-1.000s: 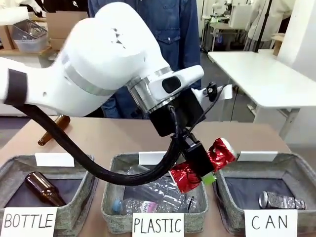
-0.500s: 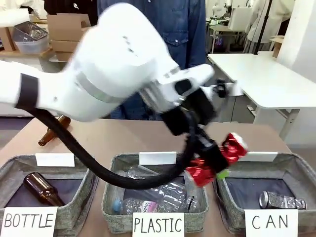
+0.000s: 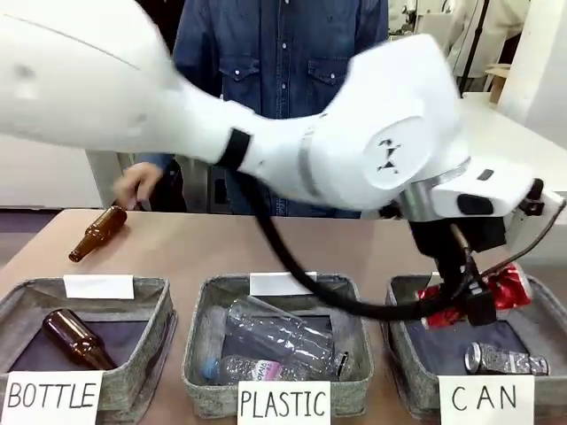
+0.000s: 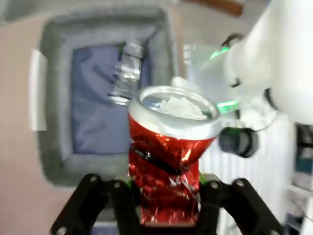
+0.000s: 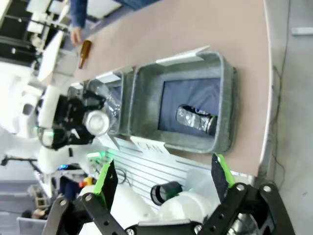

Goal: Sort the can waste into the basket.
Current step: Pick up the can waste from the table and place it in the right Fabric basket.

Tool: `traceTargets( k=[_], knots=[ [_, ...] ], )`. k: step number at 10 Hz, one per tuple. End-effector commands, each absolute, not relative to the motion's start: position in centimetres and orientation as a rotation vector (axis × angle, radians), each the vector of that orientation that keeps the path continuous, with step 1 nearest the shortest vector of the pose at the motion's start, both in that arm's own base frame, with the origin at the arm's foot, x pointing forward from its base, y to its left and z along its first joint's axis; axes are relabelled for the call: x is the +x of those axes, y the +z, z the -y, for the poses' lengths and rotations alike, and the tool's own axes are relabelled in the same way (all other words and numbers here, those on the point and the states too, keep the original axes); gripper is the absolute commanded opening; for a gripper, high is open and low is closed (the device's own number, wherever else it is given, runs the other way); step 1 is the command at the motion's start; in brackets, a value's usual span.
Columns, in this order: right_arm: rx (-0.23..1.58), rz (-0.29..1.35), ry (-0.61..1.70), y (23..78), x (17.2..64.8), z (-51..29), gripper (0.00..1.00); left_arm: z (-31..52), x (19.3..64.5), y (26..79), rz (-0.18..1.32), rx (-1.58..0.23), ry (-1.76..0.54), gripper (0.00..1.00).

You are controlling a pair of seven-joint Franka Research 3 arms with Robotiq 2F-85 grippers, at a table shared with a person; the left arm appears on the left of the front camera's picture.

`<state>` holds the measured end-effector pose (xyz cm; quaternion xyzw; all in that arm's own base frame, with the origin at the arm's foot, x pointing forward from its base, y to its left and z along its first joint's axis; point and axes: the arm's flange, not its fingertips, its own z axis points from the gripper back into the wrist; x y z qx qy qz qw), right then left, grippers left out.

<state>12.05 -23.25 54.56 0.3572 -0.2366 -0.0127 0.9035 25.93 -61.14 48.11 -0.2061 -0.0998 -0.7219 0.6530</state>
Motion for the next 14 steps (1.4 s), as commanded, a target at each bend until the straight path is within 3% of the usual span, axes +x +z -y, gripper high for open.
traceTargets(
  k=[1, 3, 5, 9, 10, 11, 12, 14],
  knots=[
    [0.708, 0.493, 0.012, 53.3, 10.6, 23.2, 1.0, 68.6, 27.4, 50.2, 0.189, -0.433, -1.633, 0.23],
    [0.716, 0.523, 0.044, 53.0, 9.4, 23.7, 1.0, 72.1, 27.7, 49.4, 0.314, -0.444, -1.584, 0.23],
    [0.722, 0.502, 0.011, 53.6, 11.0, 23.2, 1.0, 73.4, 28.8, 47.6, 0.259, -0.404, -1.564, 0.23],
    [0.722, 0.502, 0.011, 53.6, 11.0, 23.2, 1.0, 72.6, 30.3, 46.5, 0.338, -0.285, -1.566, 0.26],
    [0.722, 0.502, 0.011, 53.6, 11.0, 23.2, 1.0, 72.5, 30.2, 46.5, 0.321, -0.271, -1.579, 0.82],
    [0.722, 0.502, 0.011, 53.6, 11.0, 23.2, 1.0, 72.5, 30.1, 46.4, 0.32, -0.276, -1.585, 0.84],
    [0.722, 0.502, 0.011, 53.6, 11.0, 23.2, 1.0, 72.3, 30.1, 46.4, 0.322, -0.281, -1.587, 1.0],
    [0.722, 0.502, 0.011, 53.6, 11.0, 23.2, 1.0, 72.1, 29.7, 46.7, 0.317, -0.284, -1.592, 1.0]
  ],
)
